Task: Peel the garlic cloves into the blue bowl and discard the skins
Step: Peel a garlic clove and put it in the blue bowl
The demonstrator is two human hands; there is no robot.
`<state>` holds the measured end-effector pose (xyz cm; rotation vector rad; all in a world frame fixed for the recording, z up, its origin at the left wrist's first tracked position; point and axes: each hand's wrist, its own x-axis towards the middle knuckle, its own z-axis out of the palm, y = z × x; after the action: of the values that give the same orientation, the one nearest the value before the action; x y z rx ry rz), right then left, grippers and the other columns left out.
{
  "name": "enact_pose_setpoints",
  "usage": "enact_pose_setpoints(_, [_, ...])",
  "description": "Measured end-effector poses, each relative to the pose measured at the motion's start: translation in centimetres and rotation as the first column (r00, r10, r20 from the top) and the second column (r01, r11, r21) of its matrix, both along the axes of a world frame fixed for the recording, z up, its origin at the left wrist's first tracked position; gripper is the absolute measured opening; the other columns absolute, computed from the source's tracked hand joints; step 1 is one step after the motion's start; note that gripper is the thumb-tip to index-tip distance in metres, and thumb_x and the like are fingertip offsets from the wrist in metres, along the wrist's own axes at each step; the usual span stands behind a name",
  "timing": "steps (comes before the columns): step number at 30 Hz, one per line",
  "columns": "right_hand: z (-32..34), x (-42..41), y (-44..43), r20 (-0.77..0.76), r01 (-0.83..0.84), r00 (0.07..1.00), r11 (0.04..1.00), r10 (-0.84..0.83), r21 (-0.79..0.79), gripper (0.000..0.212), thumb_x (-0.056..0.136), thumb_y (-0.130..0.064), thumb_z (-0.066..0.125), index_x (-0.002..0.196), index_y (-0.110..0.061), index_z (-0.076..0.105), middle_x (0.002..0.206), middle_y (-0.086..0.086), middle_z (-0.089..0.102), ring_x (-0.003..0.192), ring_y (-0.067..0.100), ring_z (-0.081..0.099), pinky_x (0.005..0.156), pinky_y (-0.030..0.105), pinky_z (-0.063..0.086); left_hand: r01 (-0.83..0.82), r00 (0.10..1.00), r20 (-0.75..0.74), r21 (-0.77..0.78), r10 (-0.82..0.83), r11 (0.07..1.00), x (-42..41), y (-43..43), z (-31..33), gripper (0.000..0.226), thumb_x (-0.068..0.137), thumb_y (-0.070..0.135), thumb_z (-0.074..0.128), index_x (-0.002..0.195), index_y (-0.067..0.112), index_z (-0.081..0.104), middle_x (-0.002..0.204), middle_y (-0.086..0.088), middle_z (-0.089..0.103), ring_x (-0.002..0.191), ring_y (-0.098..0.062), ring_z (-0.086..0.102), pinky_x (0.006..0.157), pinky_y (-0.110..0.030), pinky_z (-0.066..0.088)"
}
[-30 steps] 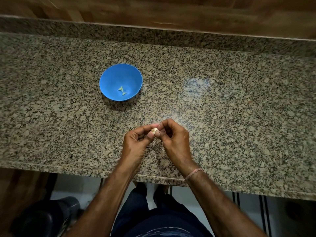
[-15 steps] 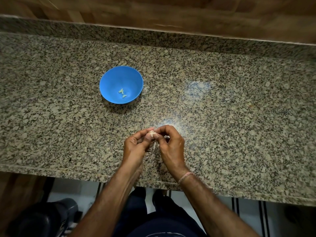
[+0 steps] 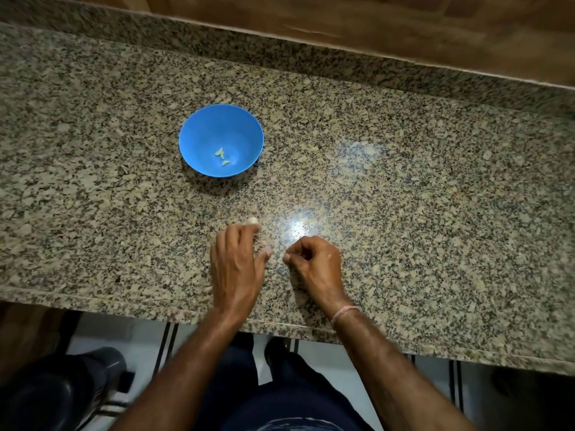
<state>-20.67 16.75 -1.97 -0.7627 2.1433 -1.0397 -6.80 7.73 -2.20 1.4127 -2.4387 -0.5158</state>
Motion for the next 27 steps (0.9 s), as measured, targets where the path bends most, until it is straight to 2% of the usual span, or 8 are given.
enact_pose_setpoints(4, [-0.5, 0.1, 0.0, -0.102, -0.042, 0.994, 0.999, 0.043, 0.010, 0.007, 0.086, -0.018, 0.084, 0.084, -0.018, 0.077, 0.084, -0.011, 0.072, 0.078, 0.001, 0.069, 0.075, 0.028, 0.063, -0.026, 0.999, -0.035, 0.153, 0.032, 0.988, 1.1, 2.8, -1.3, 0.037, 0.089, 0.024, 0.081, 0.119, 0.025, 0.060, 0.109, 0.009, 0.058, 0.096, -0.007, 0.050, 0.078, -0.023, 0.039])
enact_pose_setpoints(11, [-1.0, 0.3, 0.2, -0.279, -0.093, 0.956, 0.995, 0.095, 0.020, 0.007, 0.086, -0.021, 0.084, 0.085, -0.017, 0.078, 0.082, -0.008, 0.072, 0.079, 0.011, 0.067, 0.074, 0.036, 0.060, -0.056, 0.997, -0.036, 0.229, 0.066, 0.972, 0.7, 2.5, -1.1, 0.029, 0.091, 0.030, 0.078, 0.117, 0.028, 0.063, 0.104, 0.014, 0.059, 0.094, -0.007, 0.050, 0.073, -0.022, 0.036])
enact_pose_setpoints(19, [-1.1, 0.7, 0.4, -0.417, -0.116, 0.902, 0.993, 0.113, 0.018, 0.010, 0.087, -0.020, 0.083, 0.083, -0.017, 0.074, 0.080, -0.005, 0.067, 0.076, 0.012, 0.057, 0.069, 0.024, 0.042, -0.067, 0.995, -0.049, 0.279, 0.084, 0.958, 0.1, 2.4, -0.3, 0.020, 0.094, 0.033, 0.073, 0.113, 0.032, 0.066, 0.103, 0.015, 0.061, 0.096, -0.007, 0.049, 0.069, -0.024, 0.036])
enact_pose_setpoints(24, [-1.7, 1.0, 0.7, -0.492, -0.150, 0.859, 0.988, 0.143, 0.026, 0.012, 0.090, -0.020, 0.079, 0.084, -0.016, 0.070, 0.079, -0.004, 0.062, 0.076, 0.012, 0.052, 0.066, 0.025, 0.041, -0.047, 0.998, -0.026, 0.252, 0.056, 0.967, 0.2, 2.6, 0.0, 0.022, 0.094, 0.032, 0.073, 0.114, 0.031, 0.064, 0.099, 0.016, 0.058, 0.093, -0.006, 0.047, 0.064, -0.016, 0.029])
enact_pose_setpoints(27, [-1.8, 0.9, 0.8, -0.518, -0.154, 0.843, 0.988, 0.145, 0.025, 0.012, 0.090, -0.020, 0.080, 0.085, -0.017, 0.069, 0.079, -0.004, 0.063, 0.075, 0.012, 0.051, 0.065, 0.025, 0.040, -0.039, 0.998, -0.039, 0.255, 0.051, 0.966, 0.3, 2.6, 0.1, 0.022, 0.095, 0.032, 0.072, 0.115, 0.031, 0.064, 0.098, 0.016, 0.058, 0.093, -0.007, 0.047, 0.064, -0.016, 0.030])
